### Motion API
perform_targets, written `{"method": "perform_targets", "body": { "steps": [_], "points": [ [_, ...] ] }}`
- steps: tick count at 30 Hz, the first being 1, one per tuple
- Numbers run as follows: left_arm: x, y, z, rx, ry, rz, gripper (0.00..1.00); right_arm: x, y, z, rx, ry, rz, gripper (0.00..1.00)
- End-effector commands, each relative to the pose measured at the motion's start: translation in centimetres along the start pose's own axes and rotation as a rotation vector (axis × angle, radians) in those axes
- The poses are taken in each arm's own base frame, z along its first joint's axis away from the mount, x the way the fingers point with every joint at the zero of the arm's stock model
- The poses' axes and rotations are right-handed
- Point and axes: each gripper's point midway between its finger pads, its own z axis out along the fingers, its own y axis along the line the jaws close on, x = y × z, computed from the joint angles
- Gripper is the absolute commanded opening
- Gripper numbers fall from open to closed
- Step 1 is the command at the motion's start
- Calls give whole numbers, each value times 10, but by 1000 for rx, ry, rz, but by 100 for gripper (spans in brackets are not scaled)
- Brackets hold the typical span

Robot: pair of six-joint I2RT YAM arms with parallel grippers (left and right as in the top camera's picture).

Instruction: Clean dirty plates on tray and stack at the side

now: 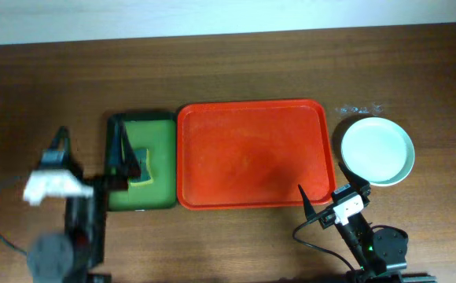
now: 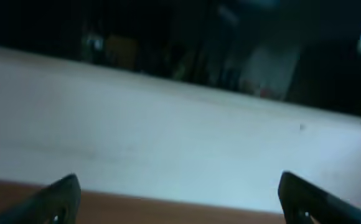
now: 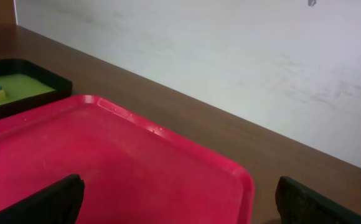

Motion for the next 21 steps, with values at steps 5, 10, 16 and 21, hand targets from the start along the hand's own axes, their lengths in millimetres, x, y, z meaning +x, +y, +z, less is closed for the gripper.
{"method": "perform_targets", "body": {
  "steps": [5,10,16,21],
  "points": [
    [-12,0,-70,79,-319,-27,99,2,0,0,1,3,9,99],
    [8,0,-73,104,-310,-23,99,2,0,0,1,3,9,98],
    [61,3,-64,122,-194,-14,99,2,0,0,1,3,9,98],
    [117,13,-59,101,-46,-9,99,2,0,0,1,3,9,98]
  ]
}}
